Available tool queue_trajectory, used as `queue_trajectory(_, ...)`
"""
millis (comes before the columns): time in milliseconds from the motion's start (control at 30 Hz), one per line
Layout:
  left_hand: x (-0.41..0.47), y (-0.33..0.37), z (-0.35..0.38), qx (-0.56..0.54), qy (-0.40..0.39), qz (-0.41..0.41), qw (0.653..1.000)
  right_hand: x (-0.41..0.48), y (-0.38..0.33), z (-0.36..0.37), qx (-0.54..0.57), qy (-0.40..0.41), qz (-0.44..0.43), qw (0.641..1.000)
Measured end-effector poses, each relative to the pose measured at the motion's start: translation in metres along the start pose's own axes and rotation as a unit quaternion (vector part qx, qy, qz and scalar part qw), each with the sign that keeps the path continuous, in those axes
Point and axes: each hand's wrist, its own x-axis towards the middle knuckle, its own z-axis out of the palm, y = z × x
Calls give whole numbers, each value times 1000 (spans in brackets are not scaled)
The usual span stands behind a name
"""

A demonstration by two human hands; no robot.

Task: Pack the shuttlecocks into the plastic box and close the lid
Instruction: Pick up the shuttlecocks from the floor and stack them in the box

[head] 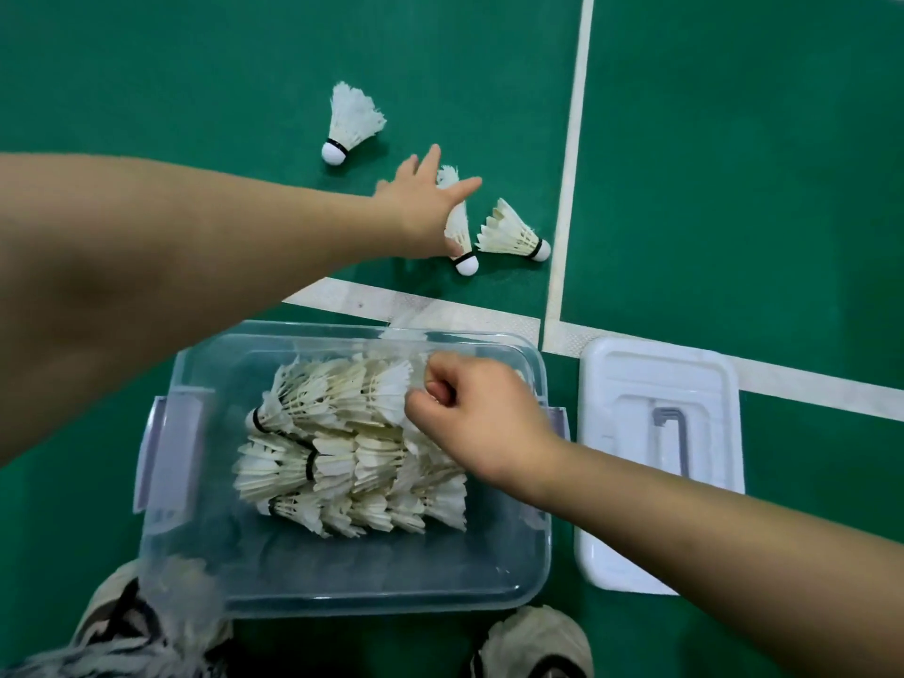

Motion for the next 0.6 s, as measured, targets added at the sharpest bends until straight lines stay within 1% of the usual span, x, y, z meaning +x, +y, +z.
queue_trajectory(167,6,11,3,-15,6,-5,1000,0,2,0,6,-2,-18,1000)
queue_trajectory(433,-12,9,17,9,47,56,997,-3,5,0,-9,-10,-43,999)
queue_trajectory(600,-14,10,18,31,28,78,996,-9,5,-2,-5,-6,-52,999)
